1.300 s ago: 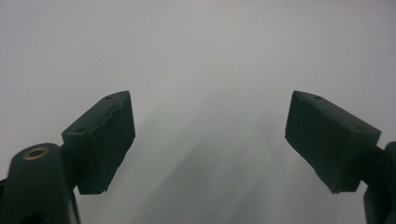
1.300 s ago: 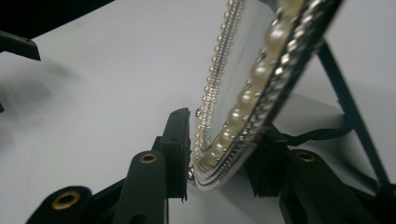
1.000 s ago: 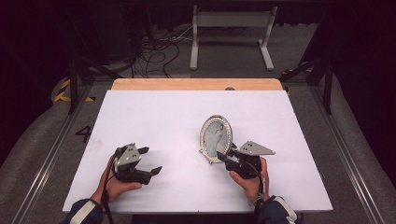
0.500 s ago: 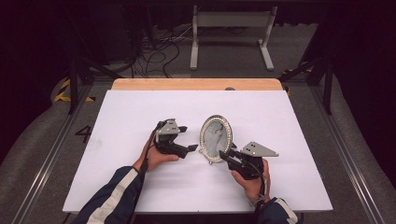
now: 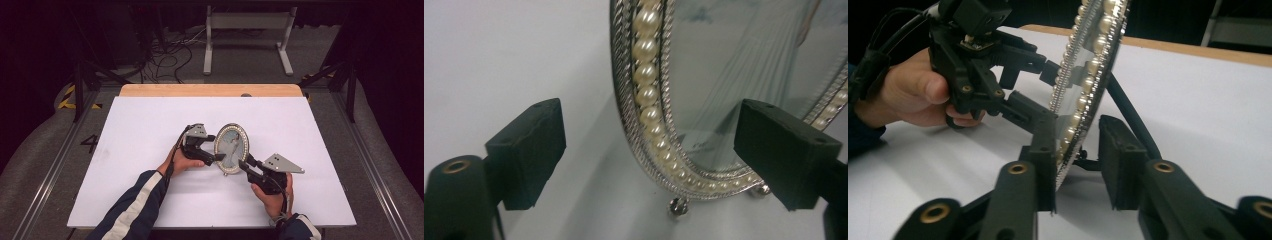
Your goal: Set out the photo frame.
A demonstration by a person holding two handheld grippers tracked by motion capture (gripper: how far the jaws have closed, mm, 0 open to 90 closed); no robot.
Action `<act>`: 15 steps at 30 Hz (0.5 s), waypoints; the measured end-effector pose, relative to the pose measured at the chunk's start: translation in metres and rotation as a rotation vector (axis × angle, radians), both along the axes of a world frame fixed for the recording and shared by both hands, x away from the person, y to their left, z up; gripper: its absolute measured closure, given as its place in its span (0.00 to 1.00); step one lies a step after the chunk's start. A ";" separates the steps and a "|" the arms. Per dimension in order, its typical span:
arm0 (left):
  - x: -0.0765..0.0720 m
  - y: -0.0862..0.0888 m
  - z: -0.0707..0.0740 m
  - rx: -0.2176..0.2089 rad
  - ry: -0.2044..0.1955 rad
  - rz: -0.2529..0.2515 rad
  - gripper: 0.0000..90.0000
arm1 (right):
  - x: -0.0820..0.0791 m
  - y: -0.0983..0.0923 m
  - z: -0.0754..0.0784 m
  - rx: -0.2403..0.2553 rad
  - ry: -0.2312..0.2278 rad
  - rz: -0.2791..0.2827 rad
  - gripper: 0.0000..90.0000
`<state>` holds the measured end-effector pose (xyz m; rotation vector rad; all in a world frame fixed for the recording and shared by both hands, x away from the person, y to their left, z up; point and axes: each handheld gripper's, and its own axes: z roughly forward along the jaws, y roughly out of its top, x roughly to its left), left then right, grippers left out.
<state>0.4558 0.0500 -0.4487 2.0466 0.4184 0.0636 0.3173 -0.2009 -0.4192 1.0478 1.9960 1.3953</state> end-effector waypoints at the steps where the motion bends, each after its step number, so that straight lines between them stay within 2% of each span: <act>1: -0.001 0.000 0.001 -0.007 -0.013 0.000 0.24 | -0.001 0.001 0.001 -0.008 -0.013 -0.005 0.82; 3: -0.003 0.002 0.005 -0.031 -0.015 -0.012 0.35 | -0.001 0.002 0.001 -0.005 -0.014 -0.007 0.83; 5: -0.005 0.002 0.007 -0.047 -0.017 -0.024 0.39 | 0.000 0.001 0.001 0.008 -0.005 -0.005 0.83; 15: -0.015 0.016 0.009 -0.035 -0.030 0.025 0.52 | 0.010 -0.001 0.002 0.027 0.037 -0.006 0.85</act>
